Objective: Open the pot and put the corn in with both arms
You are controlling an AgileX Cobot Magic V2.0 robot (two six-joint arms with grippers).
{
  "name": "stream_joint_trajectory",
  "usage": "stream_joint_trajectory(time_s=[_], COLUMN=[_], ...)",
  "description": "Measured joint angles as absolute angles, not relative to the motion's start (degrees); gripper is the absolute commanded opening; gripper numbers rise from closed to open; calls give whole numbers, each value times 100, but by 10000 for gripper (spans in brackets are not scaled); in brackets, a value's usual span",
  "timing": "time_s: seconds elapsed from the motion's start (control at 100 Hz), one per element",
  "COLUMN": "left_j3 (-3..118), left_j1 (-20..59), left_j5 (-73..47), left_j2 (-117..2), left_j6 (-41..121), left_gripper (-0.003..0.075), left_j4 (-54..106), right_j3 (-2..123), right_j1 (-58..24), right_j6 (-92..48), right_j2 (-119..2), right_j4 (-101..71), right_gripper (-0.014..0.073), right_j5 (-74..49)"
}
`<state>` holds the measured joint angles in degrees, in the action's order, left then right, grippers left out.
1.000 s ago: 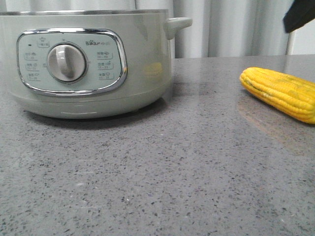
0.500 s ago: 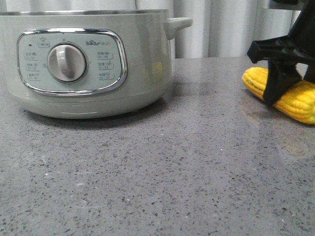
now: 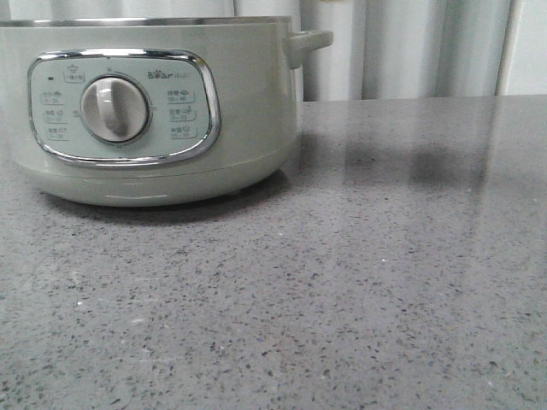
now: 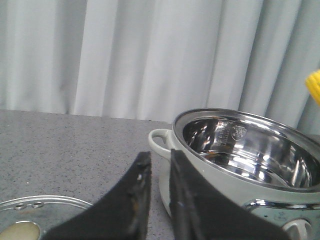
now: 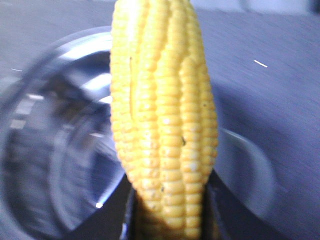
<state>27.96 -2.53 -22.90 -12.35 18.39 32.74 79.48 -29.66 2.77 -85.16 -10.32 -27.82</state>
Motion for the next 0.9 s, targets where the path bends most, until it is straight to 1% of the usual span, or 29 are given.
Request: stream_joint_trajectory(time_s=[0.07, 0.12, 0.16, 0.17, 0.21, 0.22, 0.23, 0.25, 0.27, 0.3, 0.33, 0.35, 0.39, 0.43, 0.52, 0.59, 0.64, 0.66, 0.67, 0.7, 0.72, 0.74, 0.77, 0.79, 0.8, 0.9], left_j3=[2796, 2796, 2796, 2796, 2796, 2796, 2796, 2796, 2799, 2799, 2799, 2799, 2799, 2799, 2799, 2799, 2799, 2799, 2799, 2799, 2799, 2799, 2799, 2799, 2799, 2787], left_j1=[-158, -79, -3, 11, 100, 131, 148, 213, 247, 318, 394, 451, 570, 688, 907, 1056, 1150, 1171, 1192, 1228, 1243, 1272, 1298, 1311, 1310, 1334], left_j5=[-2342, -2384, -2445, -2464, -2525, -2553, -2567, -2639, -2682, -2773, -2871, -2942, -3077, -3184, -3262, -3262, -3262, -3262, -3262, -3265, -3275, -3300, -3315, -3346, -3347, -3480], left_j2=[-1235, -1235, -1232, -1232, -1232, -1232, -1232, -1232, -1232, -1232, -1232, -1232, -1232, -1232, -1232, -1232, -1222, -1210, -1210, -1168, -1148, -1111, -1037, -1003, -967, -656], left_j6=[1839, 1839, 1839, 1839, 1839, 1851, 1851, 1851, 1862, 1863, 1872, 1872, 1872, 1872, 1900, 1953, 1976, 1991, 2007, 2041, 2062, 2082, 2094, 2112, 2109, 2131], left_gripper=[-18, -18, -18, -18, -18, -18, -18, -18, -18, -18, -18, -18, -18, -18, -18, -18, -18, -18, -18, -18, -18, -18, -18, -18, -18, -18], left_j4=[3274, 3285, 3285, 3285, 3285, 3285, 3285, 3285, 3285, 3285, 3285, 3285, 3285, 3285, 3285, 3285, 3239, 3201, 3200, 3124, 3092, 3038, 2955, 2926, 2897, 2727], right_j3=[8285, 8517, 8677, 8740, 8917, 8945, 8972, 9051, 9126, 9217, 9316, 9365, 9425, 9474, 9539, 9573, 9573, 9573, 9573, 9573, 9573, 9542, 9459, 9410, 9348, 8625], right_j1=[-3262, -3386, -3440, -3453, -3466, -3466, -3478, -3478, -3478, -3478, -3478, -3478, -3478, -3478, -3478, -3478, -3478, -3478, -3478, -3478, -3478, -3478, -3478, -3478, -3478, -3479], right_j6=[277, 277, 277, 277, 277, 277, 277, 277, 277, 277, 275, 275, 275, 275, 275, 275, 275, 275, 275, 275, 275, 275, 275, 275, 275, 275], right_j2=[-8832, -9102, -9343, -9383, -9617, -9691, -9727, -9831, -9927, -10045, -10144, -10207, -10297, -10340, -10340, -10240, -10090, -10042, -9990, -9871, -9767, -9652, -9473, -9320, -9268, -8291], right_j4=[-1057, -1065, -1070, -1070, -1070, -1070, -1070, -1070, -1070, -1070, -1070, -1070, -1070, -1070, -1070, -1000, -886, -823, -781, -691, -616, -541, -437, -372, -345, -86], right_gripper=[-57, -13, 62, 62, 168, 168, 219, 272, 308, 393, 439, 491, 546, 565, 545, 458, 356, 282, 282, 183, 143, 64, 8, -60, -75, -57], right_j5=[-2710, -2714, -2782, -2798, -2922, -2970, -2992, -3060, -3130, -3213, -3284, -3328, -3374, -3410, -3477, -3549, -3689, -3732, -3776, -3868, -3935, -3992, -4030, -4031, -4031, -3878])
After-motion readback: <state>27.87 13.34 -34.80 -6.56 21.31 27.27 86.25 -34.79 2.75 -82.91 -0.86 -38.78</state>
